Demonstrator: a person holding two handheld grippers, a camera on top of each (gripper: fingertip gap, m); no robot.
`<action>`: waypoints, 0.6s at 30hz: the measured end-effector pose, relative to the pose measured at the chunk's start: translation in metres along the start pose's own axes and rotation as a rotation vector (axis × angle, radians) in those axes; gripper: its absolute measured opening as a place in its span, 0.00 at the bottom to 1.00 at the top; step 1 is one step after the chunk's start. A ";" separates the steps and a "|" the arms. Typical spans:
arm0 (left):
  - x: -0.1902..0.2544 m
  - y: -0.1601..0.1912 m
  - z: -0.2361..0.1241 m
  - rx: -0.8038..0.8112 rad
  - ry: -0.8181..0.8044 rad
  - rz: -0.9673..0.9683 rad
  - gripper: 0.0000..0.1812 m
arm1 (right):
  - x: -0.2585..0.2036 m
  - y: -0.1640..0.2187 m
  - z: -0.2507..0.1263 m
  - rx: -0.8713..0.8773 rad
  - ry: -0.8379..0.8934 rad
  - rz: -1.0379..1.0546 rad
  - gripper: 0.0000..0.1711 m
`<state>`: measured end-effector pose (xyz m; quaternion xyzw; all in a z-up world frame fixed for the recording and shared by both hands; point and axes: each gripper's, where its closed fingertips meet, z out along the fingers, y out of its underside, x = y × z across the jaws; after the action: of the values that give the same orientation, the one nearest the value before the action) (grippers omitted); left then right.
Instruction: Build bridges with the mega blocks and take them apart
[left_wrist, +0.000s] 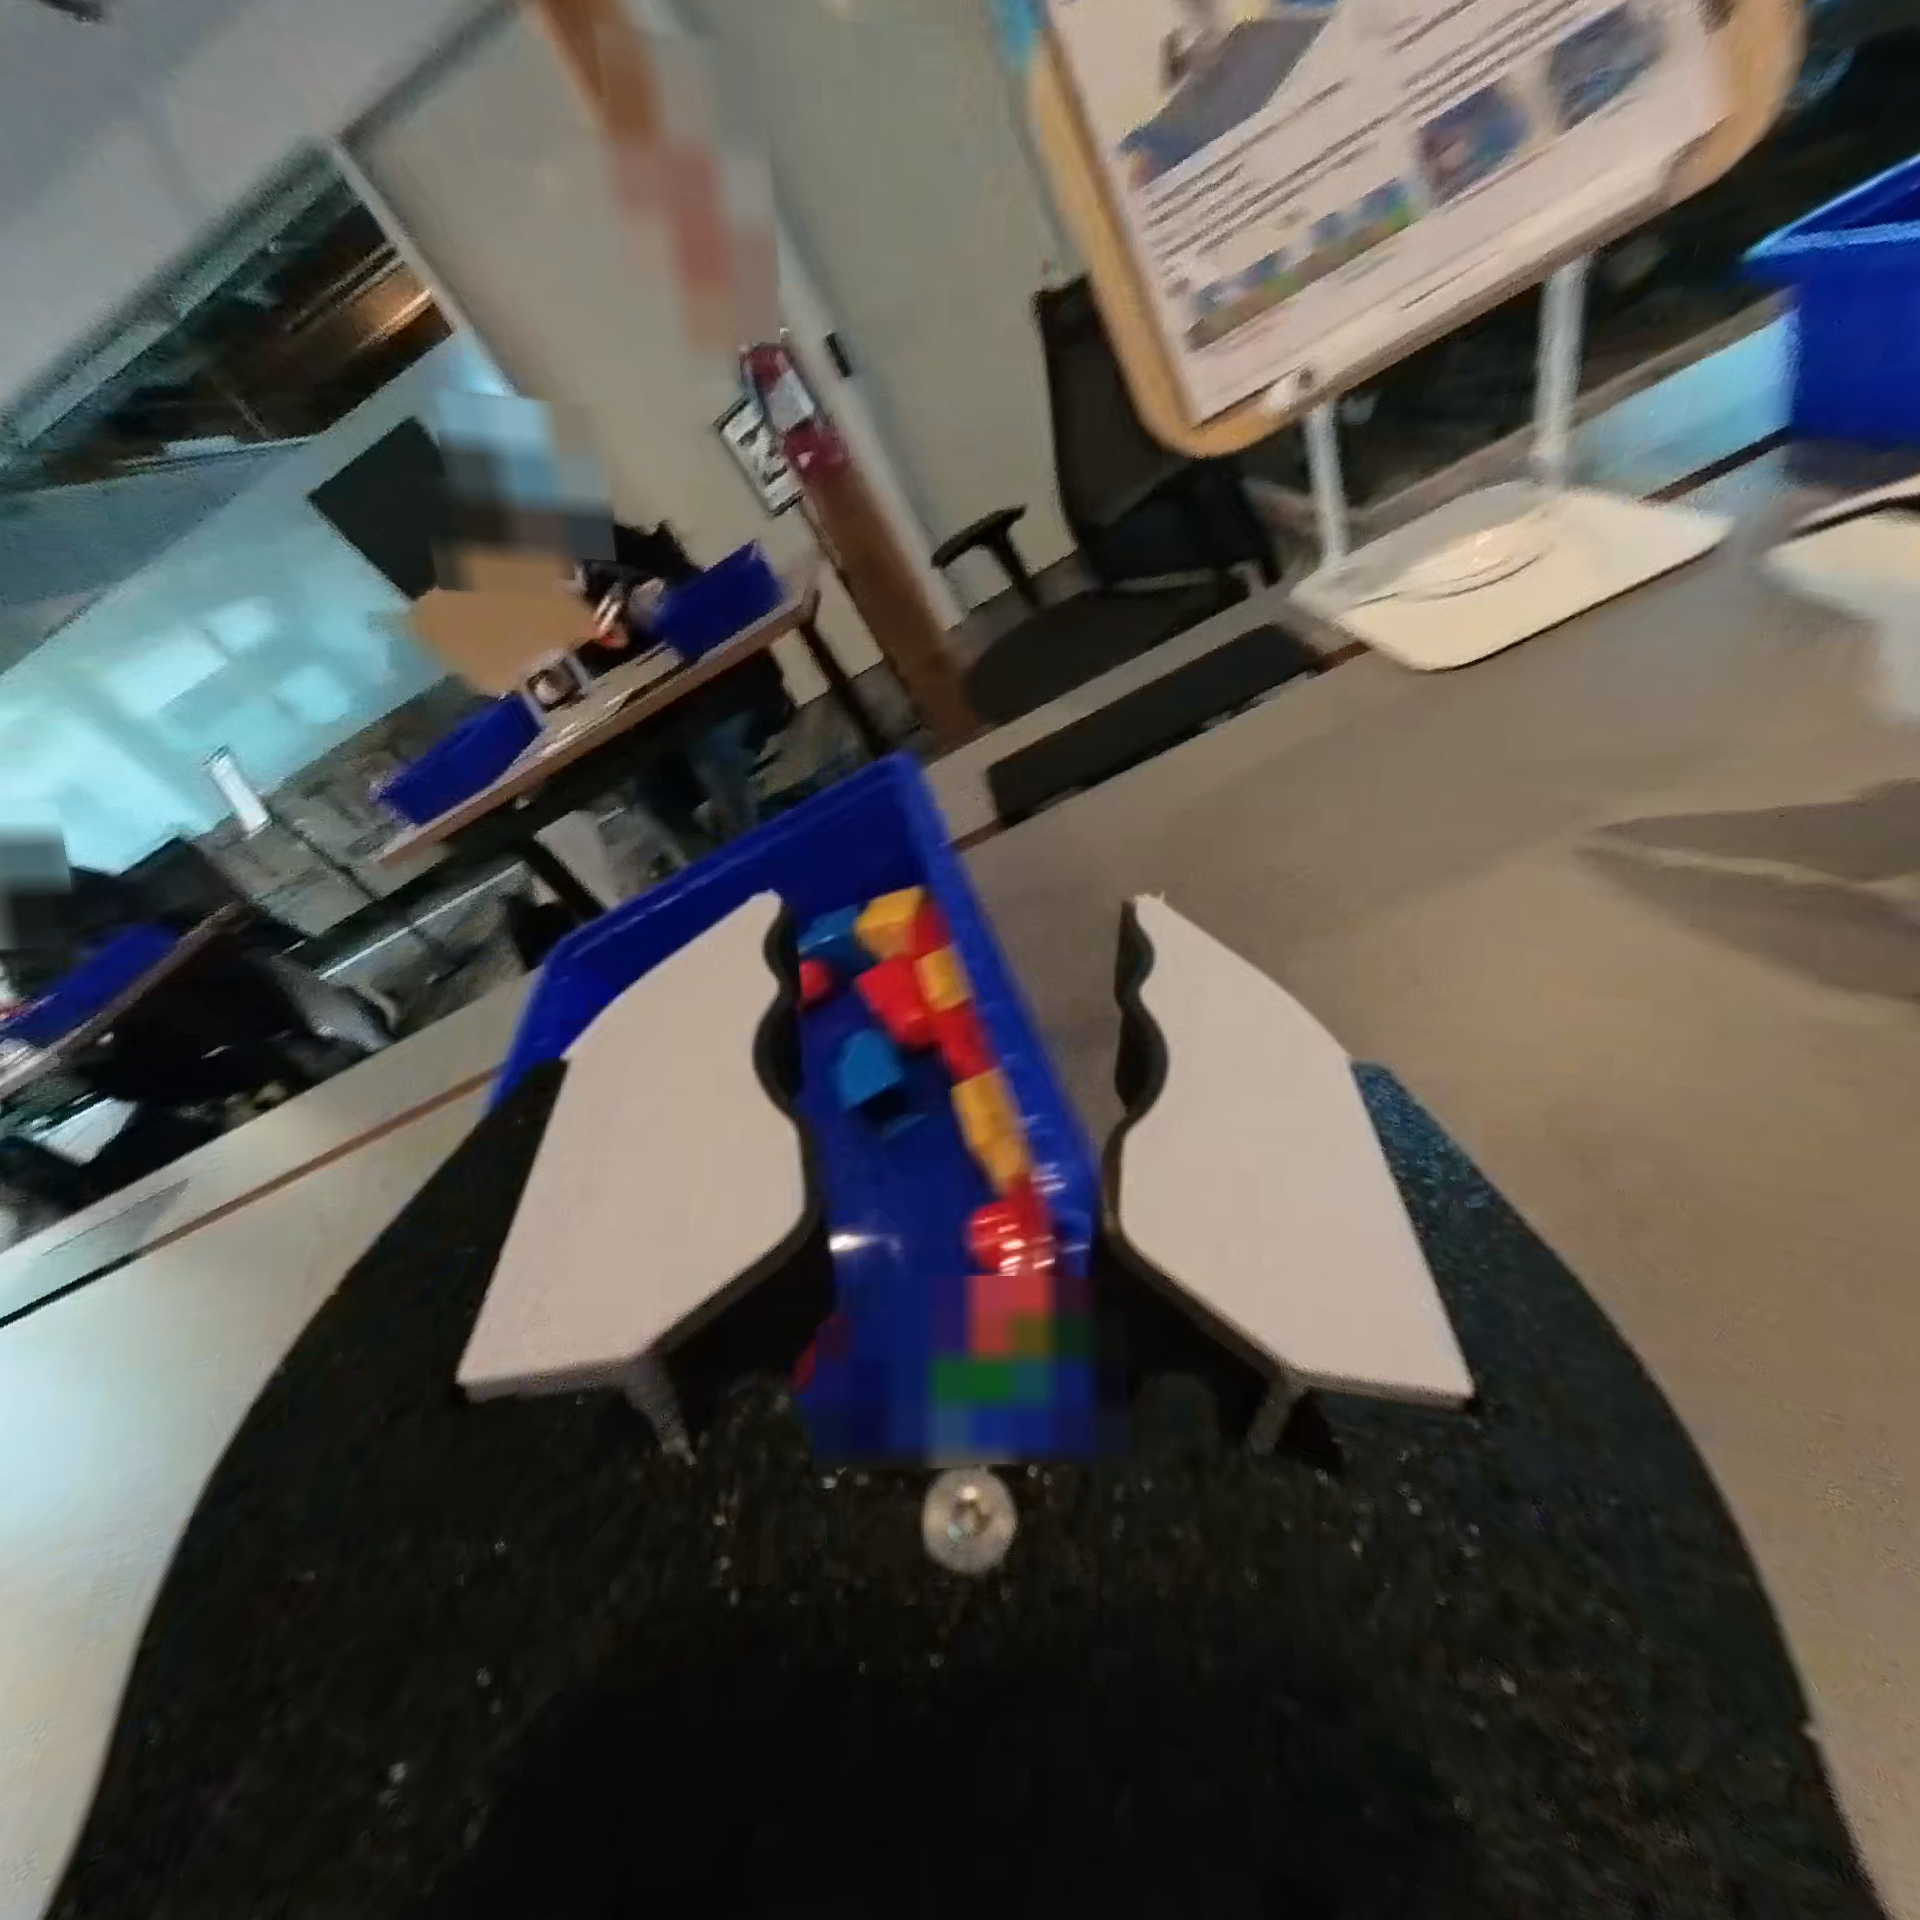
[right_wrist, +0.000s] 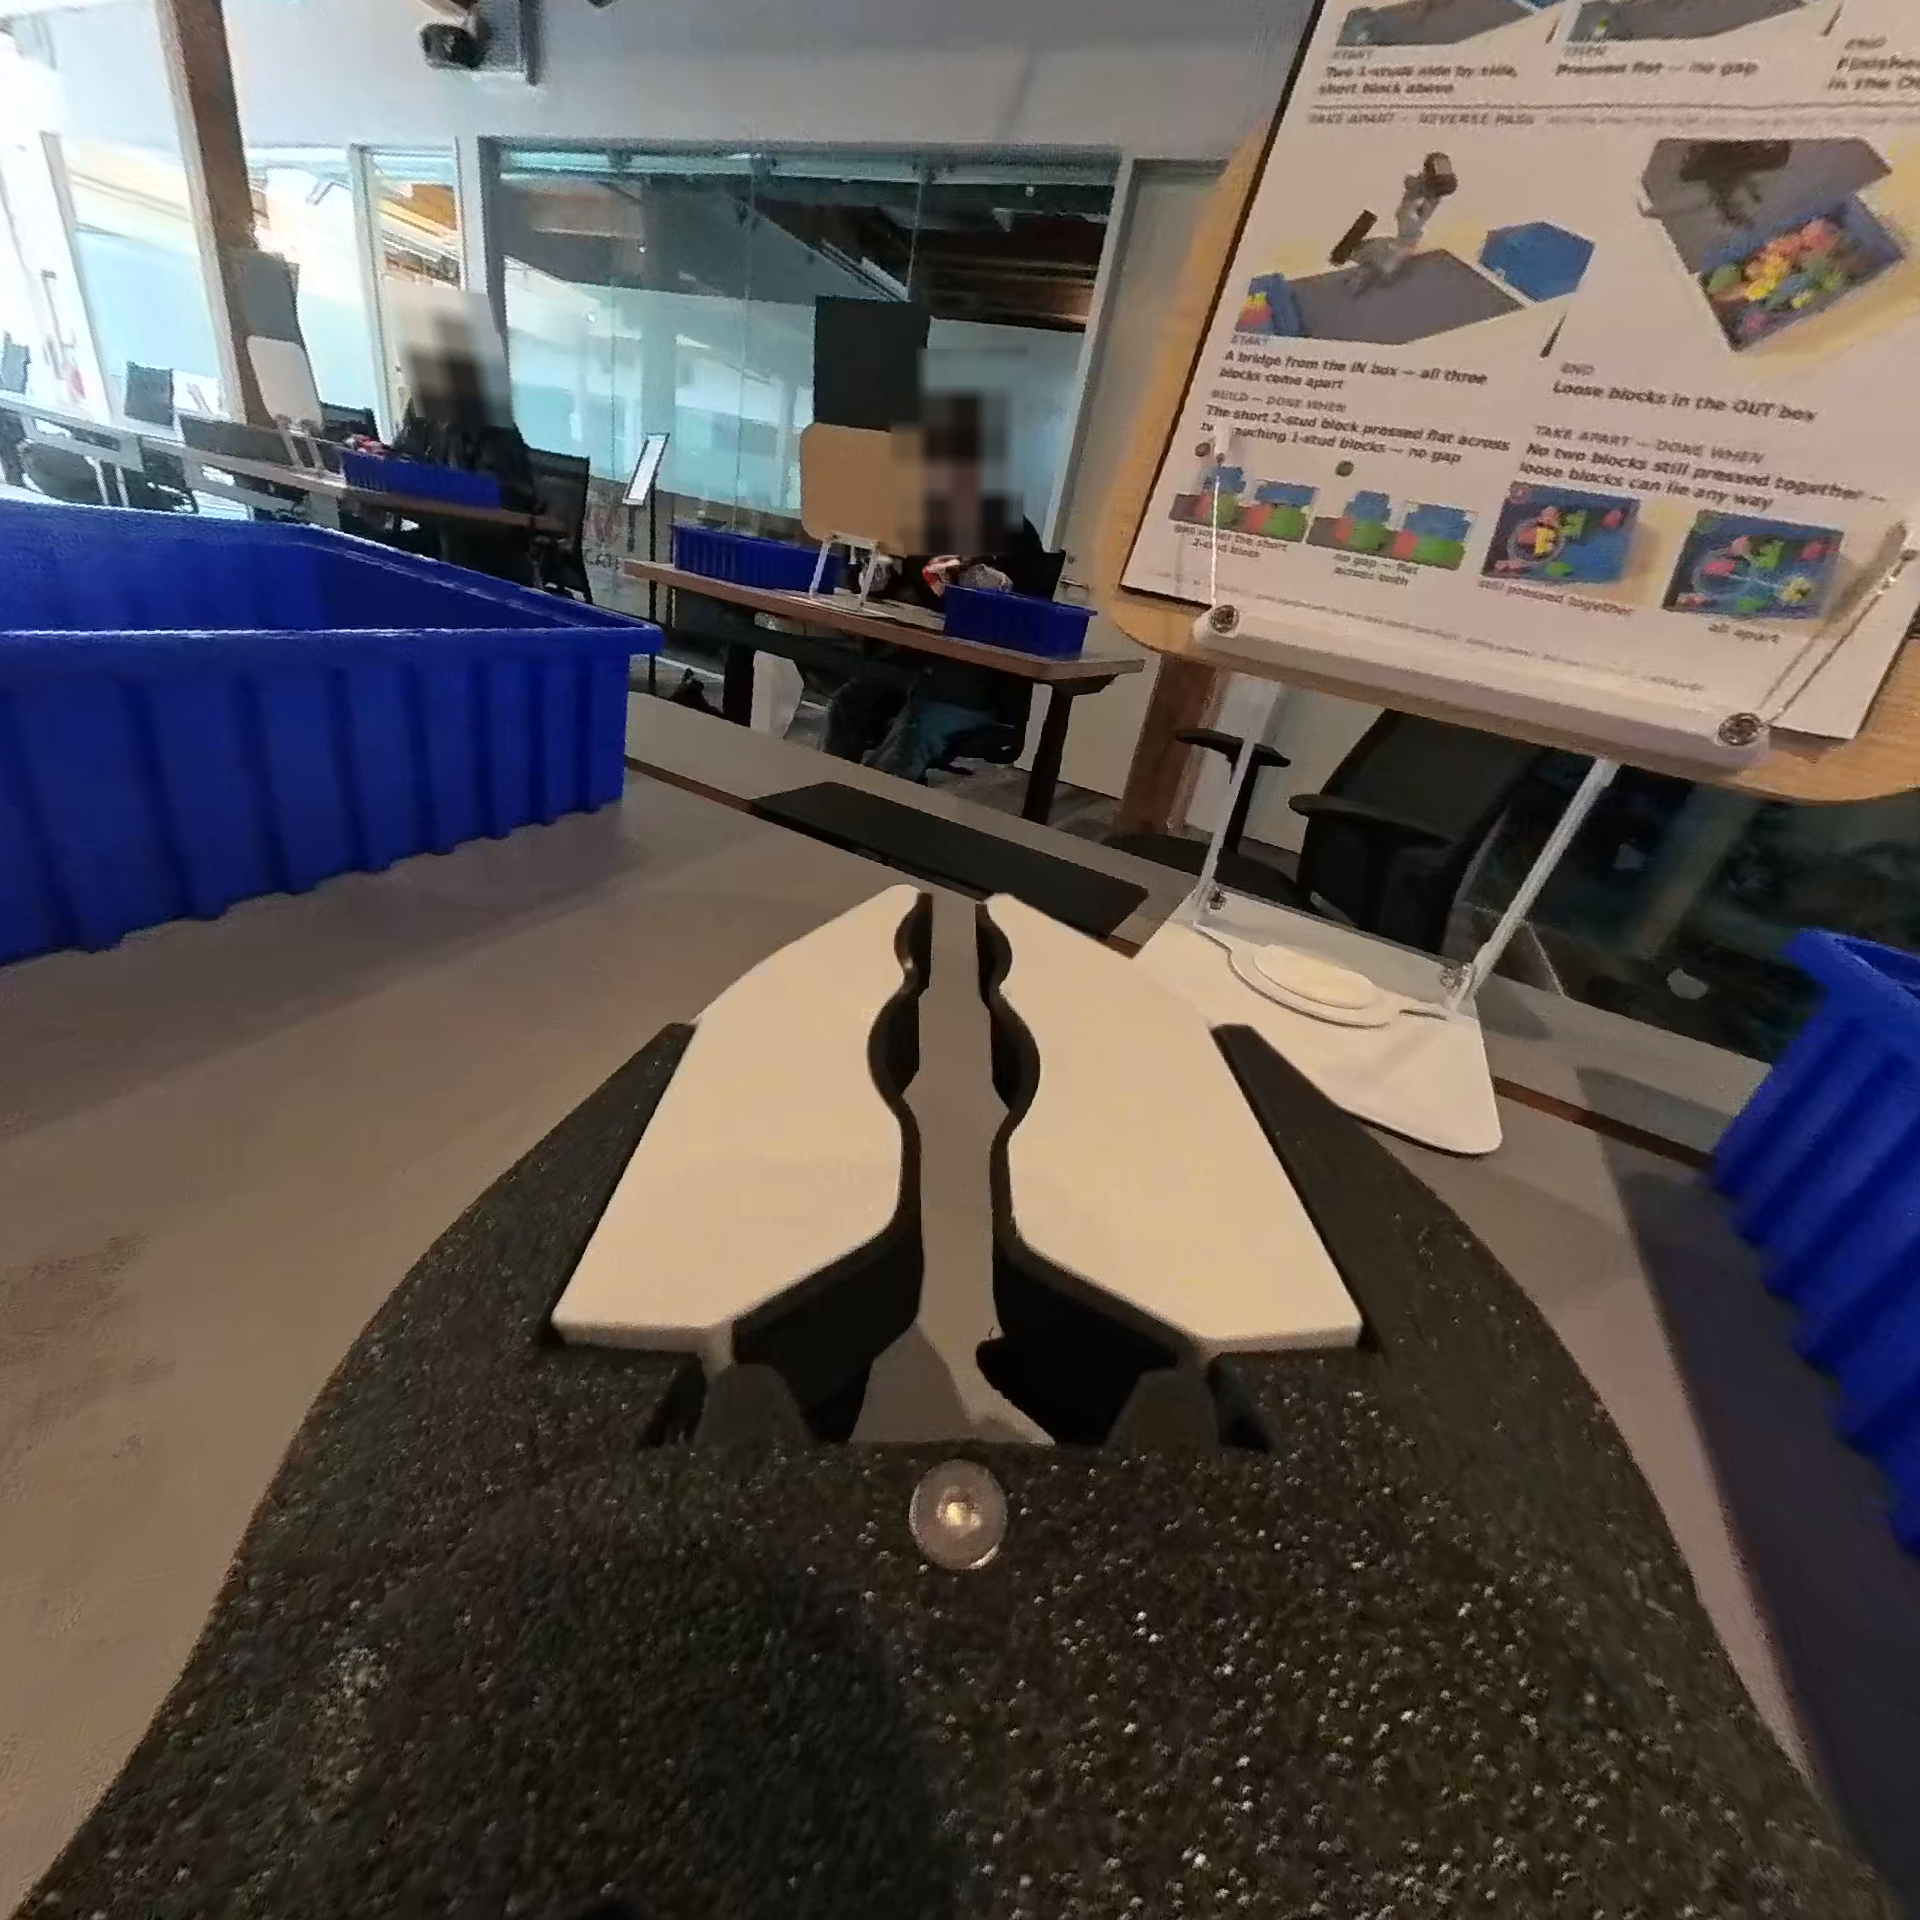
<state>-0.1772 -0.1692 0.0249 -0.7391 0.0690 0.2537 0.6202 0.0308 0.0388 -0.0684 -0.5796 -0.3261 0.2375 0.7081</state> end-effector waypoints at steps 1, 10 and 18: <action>-0.021 0.010 0.007 -0.046 -0.015 0.009 0.32 | 0.000 0.001 0.000 -0.003 -0.003 0.004 0.05; -0.077 0.161 0.084 -0.718 0.128 -0.204 0.41 | -0.002 0.003 0.001 -0.007 -0.041 0.045 0.05; -0.076 0.227 0.088 -1.075 0.136 -0.336 0.44 | -0.006 0.002 0.002 0.001 -0.075 0.063 0.05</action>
<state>-0.3628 -0.1524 -0.1496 -0.9664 -0.1488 0.1029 0.1827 0.0257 0.0365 -0.0709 -0.5798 -0.3338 0.2816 0.6878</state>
